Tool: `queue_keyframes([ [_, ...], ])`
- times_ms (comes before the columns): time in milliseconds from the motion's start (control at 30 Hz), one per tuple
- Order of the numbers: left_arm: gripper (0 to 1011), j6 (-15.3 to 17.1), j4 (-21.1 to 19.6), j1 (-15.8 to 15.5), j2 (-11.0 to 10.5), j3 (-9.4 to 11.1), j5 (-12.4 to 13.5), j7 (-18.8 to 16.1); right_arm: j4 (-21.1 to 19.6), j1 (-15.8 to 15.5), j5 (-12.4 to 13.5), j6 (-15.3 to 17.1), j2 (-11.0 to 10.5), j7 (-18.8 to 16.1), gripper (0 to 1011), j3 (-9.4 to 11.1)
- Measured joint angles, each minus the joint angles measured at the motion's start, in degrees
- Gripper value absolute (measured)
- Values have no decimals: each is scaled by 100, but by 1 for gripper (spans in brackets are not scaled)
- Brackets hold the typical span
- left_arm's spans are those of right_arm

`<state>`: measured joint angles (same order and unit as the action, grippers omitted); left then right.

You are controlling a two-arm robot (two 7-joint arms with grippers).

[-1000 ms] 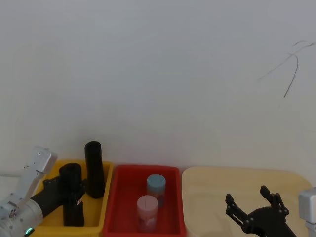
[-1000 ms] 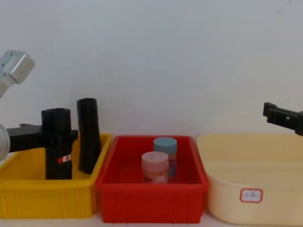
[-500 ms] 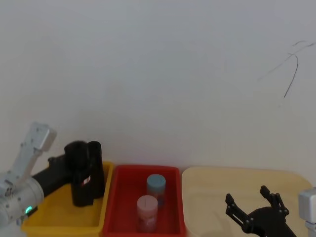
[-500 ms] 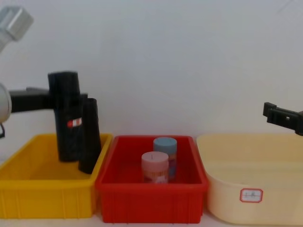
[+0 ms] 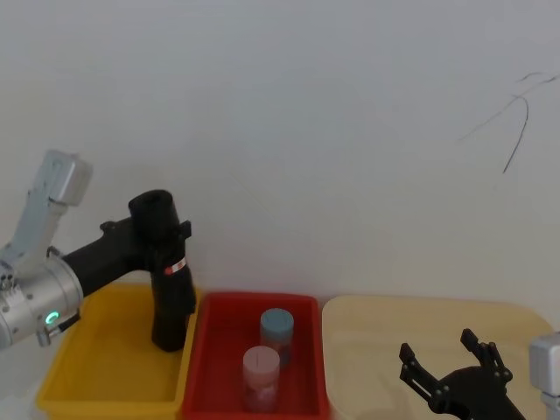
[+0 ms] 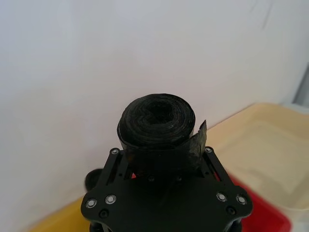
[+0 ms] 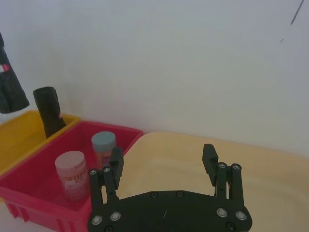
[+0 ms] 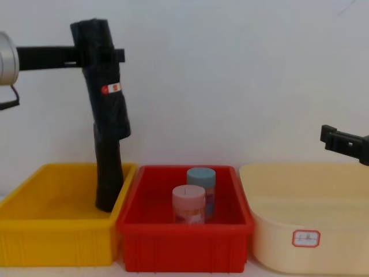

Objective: Pick up the garbage bag with the one hand and transfer it to the other hand.

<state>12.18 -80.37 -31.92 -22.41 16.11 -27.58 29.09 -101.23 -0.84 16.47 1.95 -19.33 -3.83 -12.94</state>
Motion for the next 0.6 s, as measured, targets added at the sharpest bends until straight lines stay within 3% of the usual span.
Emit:
queue_keyframes([
  [300, 436, 388, -57, -211, 36, 72, -417, 454, 0, 0, 0, 0, 0, 0, 1000, 0],
  [600, 436, 490, 13, -390, 150, 259, -597, 781, 0, 0, 0, 0, 0, 0, 1001, 0],
])
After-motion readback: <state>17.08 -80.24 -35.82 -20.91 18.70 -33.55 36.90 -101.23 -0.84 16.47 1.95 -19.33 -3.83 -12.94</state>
